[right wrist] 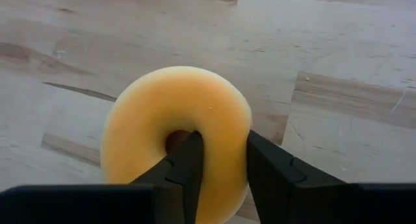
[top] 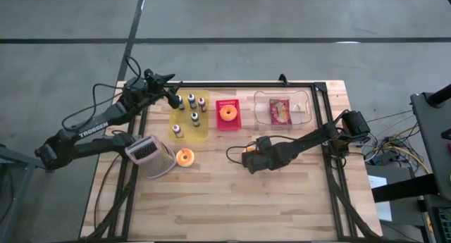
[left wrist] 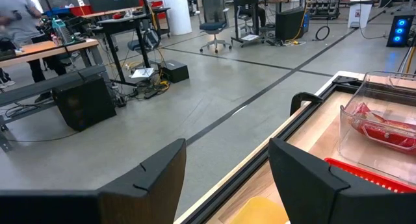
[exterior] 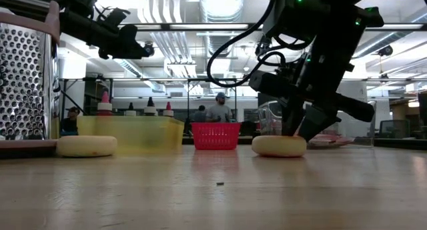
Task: Pick & Place Food Item
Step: Put the right orange donut into the red bin
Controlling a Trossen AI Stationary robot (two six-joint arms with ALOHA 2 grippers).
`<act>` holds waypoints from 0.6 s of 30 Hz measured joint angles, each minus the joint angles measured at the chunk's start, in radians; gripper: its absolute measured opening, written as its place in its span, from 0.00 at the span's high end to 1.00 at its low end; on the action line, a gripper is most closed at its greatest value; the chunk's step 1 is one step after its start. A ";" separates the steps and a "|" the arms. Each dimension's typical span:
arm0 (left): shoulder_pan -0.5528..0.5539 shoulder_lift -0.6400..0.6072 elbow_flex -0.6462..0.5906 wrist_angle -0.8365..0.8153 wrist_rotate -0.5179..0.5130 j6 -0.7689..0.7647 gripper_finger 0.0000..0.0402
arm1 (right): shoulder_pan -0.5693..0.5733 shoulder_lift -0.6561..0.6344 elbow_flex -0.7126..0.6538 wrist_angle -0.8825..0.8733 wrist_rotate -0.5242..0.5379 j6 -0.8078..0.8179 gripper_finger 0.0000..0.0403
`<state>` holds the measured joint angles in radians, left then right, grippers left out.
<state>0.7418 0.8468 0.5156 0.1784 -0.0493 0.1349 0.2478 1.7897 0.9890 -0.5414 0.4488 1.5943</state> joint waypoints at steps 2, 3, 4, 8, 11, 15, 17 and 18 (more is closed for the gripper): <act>0.000 0.000 0.000 0.000 0.000 0.000 0.45 | 0.000 0.000 0.000 0.004 0.000 -0.002 0.76; 0.000 0.000 0.000 0.000 0.000 0.000 0.45 | 0.000 0.000 0.000 0.006 0.000 -0.002 0.77; 0.000 0.000 0.000 0.000 0.000 0.000 0.45 | 0.000 0.000 0.000 0.007 0.000 -0.002 0.77; 0.000 0.000 0.000 0.000 0.000 0.000 0.45 | 0.000 0.000 0.000 0.009 0.000 -0.002 0.77; 0.000 0.000 0.000 0.000 0.000 0.000 0.45 | 0.000 0.000 0.000 0.010 0.000 -0.002 0.77; 0.000 0.000 0.000 0.000 0.000 0.000 0.45 | 0.000 0.000 0.000 0.015 0.000 -0.001 0.78; 0.000 0.000 0.000 0.000 0.000 0.000 0.45 | 0.000 0.000 0.000 0.016 0.000 -0.004 0.78; 0.000 0.000 0.000 0.000 0.000 0.000 0.45 | 0.000 0.000 0.000 0.017 -0.001 -0.007 0.79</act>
<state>0.7418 0.8470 0.5156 0.1787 -0.0490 0.1349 0.2478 1.7897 0.9890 -0.5241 0.4482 1.5876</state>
